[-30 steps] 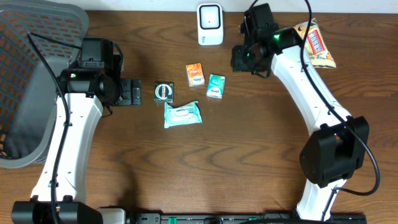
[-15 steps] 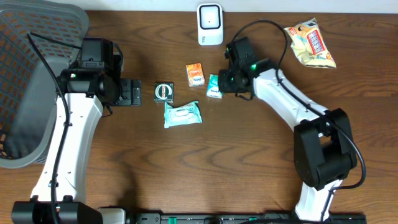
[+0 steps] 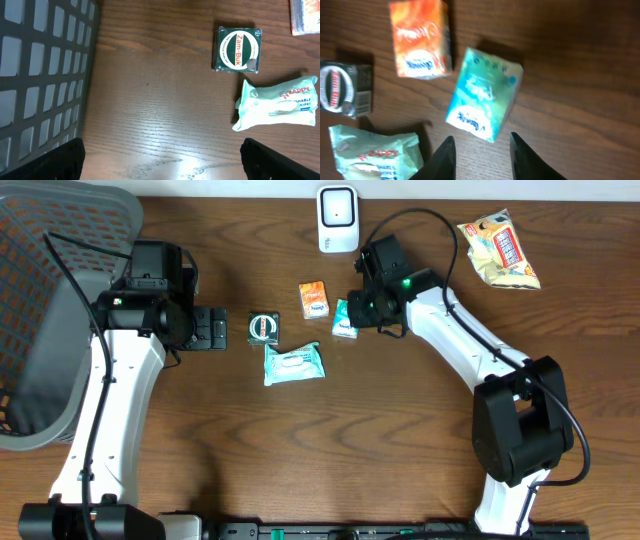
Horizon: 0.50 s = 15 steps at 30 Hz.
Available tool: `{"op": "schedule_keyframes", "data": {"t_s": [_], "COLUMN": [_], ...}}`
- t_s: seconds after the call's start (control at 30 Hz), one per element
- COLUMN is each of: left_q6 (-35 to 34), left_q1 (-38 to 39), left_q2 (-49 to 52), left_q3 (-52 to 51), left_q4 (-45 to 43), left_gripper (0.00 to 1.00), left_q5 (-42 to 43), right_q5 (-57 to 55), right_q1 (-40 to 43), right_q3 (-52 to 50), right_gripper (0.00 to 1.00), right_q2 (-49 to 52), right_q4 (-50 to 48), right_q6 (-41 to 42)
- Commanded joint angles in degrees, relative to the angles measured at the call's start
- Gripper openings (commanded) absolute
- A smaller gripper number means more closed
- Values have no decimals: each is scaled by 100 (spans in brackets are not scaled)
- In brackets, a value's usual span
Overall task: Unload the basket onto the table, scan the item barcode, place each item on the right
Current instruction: 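Move the right gripper left over the green tissue pack, then lower the right gripper and grasp the green tissue pack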
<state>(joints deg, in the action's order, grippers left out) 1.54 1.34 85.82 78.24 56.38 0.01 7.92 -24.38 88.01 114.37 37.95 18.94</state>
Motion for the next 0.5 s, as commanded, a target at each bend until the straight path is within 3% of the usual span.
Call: {"op": "schedule_keyframes", "data": {"t_s": [0.0,0.13,0.27,0.3,0.43,0.47], "left_q6": [37,37,37,37,37,35], "left_q1": [2,2,2,2,2,2], "left_q2": [33,33,33,33,33,33], "left_q3": [-39,-39,-39,-39,-39,-39], "left_q4": [7,7,7,4,7,7], "left_gripper": [98,98,97,98,98,98], "left_q5": [-52,-52,-52,-52,-52,-52], "right_q5": [-9,-341,-444,-400,-39,-26], "right_q1": [7,4,7,2,-9,-9], "right_q3": [129,111,111,111,111,111], "right_gripper": [32,49,89,94,96,92], "right_q2": [-79,-79,-79,-79,-83,-83], "right_q4": [46,39,48,63,61,59], "right_q6": [-184,-181,-170,-81,13,13]}}
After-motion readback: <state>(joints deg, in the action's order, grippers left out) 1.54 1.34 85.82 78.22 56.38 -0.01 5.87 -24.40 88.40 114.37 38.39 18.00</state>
